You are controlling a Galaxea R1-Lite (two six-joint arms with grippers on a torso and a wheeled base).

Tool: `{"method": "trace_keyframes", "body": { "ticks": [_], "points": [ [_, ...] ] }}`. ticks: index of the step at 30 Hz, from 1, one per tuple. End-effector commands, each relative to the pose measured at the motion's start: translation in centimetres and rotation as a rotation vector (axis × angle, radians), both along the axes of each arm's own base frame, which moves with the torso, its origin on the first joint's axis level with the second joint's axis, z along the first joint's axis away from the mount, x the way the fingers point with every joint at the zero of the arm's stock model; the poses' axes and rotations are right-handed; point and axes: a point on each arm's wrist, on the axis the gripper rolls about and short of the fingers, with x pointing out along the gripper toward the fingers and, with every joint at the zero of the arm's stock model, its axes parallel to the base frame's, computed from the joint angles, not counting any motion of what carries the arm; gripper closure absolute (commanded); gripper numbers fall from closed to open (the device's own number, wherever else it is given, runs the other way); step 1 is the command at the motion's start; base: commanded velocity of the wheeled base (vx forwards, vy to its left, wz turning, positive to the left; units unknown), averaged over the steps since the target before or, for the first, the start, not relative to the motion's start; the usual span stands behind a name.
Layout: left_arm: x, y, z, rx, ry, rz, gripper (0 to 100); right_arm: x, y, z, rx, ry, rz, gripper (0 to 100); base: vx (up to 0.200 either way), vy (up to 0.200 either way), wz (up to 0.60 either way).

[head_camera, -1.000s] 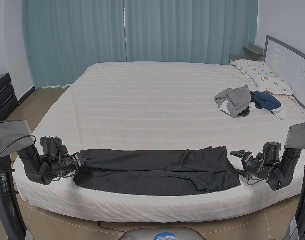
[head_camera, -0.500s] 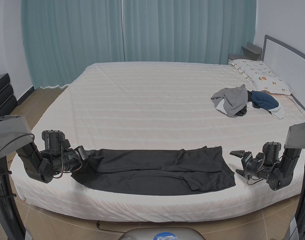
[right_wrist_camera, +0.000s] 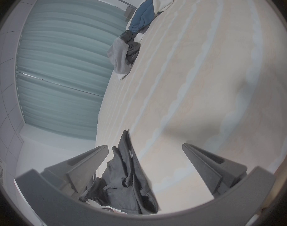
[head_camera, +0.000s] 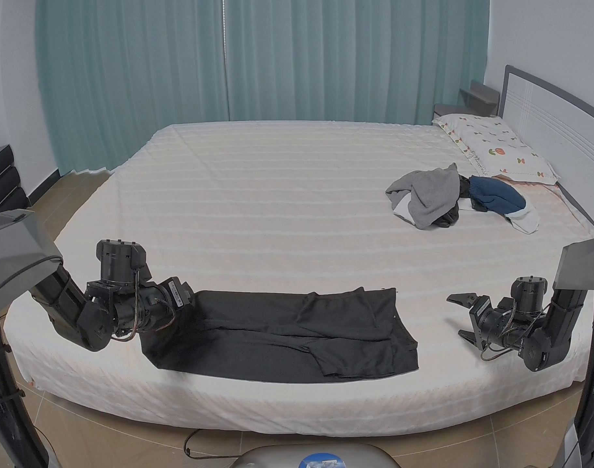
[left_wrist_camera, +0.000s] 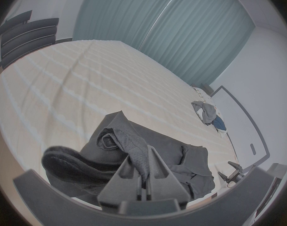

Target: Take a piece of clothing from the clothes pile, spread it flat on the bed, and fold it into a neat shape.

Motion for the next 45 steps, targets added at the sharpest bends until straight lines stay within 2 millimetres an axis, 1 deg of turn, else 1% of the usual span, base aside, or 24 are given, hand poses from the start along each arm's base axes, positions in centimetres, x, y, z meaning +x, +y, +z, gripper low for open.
{"method": "trace_keyframes", "body": {
  "ticks": [1, 7, 11, 12, 13, 15, 18, 19, 22, 24, 31, 35, 36, 38, 40, 44, 45],
  "points": [
    [0.2, -2.4, 3.2, -0.004, -0.049, -0.053, 100, 0.0, 0.0, 0.0, -0.001, -0.001, 0.001, 0, 0.0, -0.2, 0.0],
    [0.4, -4.6, 3.6, 0.021, -0.033, -0.079, 100, 0.0, 0.0, 0.0, -0.001, 0.001, 0.001, 0, 0.0, -0.2, 0.0],
    [0.2, -6.5, 3.8, 0.027, -0.011, -0.117, 100, 0.0, 0.0, 0.0, -0.001, 0.001, 0.001, 0, 0.0, -0.2, 0.0],
    [0.2, -6.6, 3.7, 0.026, -0.009, -0.119, 100, 0.0, 0.0, 0.0, -0.001, 0.001, 0.001, 0, 0.0, -0.2, 0.0],
    [0.3, -7.5, 3.7, 0.018, 0.007, -0.132, 100, 0.0, 0.0, 0.0, -0.004, 0.0, 0.003, 0, 0.0, -0.2, 0.0],
    [0.5, -8.4, 3.7, 0.007, 0.023, -0.141, 100, -0.1, 0.0, -0.1, -0.007, 0.001, 0.005, 0, 0.0, -0.2, 0.0],
    [0.9, -9.2, 3.6, 0.002, 0.04, -0.148, 100, -0.1, 0.0, -0.1, -0.01, 0.0, 0.006, 0, 0.0, -0.2, 0.0],
    [1.4, -9.9, 3.4, 0.002, 0.063, -0.155, 100, -0.1, 0.0, -0.1, -0.01, 0.0, 0.006, 0, 0.0, -0.2, 0.0],
    [2.3, -10.7, 2.3, 0.012, 0.102, -0.159, 100, -0.1, 0.0, -0.1, -0.011, 0.0, 0.007, 0, 0.0, -0.2, 0.0],
    [2.7, -11.1, 1.4, 0.016, 0.117, -0.162, 100, -0.1, 0.0, -0.1, -0.011, 0.0, 0.007, 0, 0.0, 0.0, 0.0],
    [2.7, -12.9, -0.8, 0.033, 0.154, -0.203, 100, -0.1, 0.0, -0.1, -0.011, 0.0, 0.007, 0, 0.0, 0.0, 0.0],
    [3.4, -13.4, -1.4, 0.02, 0.16, -0.188, 100, -0.1, 0.0, -0.1, -0.012, -0.001, 0.007, 0, 0.0, 0.0, 0.0],
    [3.4, -13.9, -1.3, 0.001, 0.162, -0.183, 0, -0.1, 0.0, -0.1, -0.015, 0.0, 0.009, 0, 0.0, 0.0, 0.0],
    [3.5, -14.5, -1.1, -0.023, 0.161, -0.178, 0, -0.1, 0.0, -0.2, -0.021, 0.0, 0.012, 0, 0.0, 0.0, 0.0],
    [3.6, -14.7, -1.0, -0.031, 0.157, -0.175, 0, -0.2, 0.0, -0.4, -0.028, 0.007, 0.017, 0, 0.0, 0.0, 0.0],
    [3.4, -14.5, -0.8, -0.038, 0.16, -0.165, 0, -0.2, 0.0, -0.4, -0.032, -0.006, 0.02, 0, 0.0, 0.0, 0.0],
    [3.3, -14.5, -0.4, -0.049, 0.156, -0.159, 0, -0.2, 0.0, -0.4, -0.032, -0.01, 0.02, 0, 0.0, 0.0, 0.0]
  ]
}}
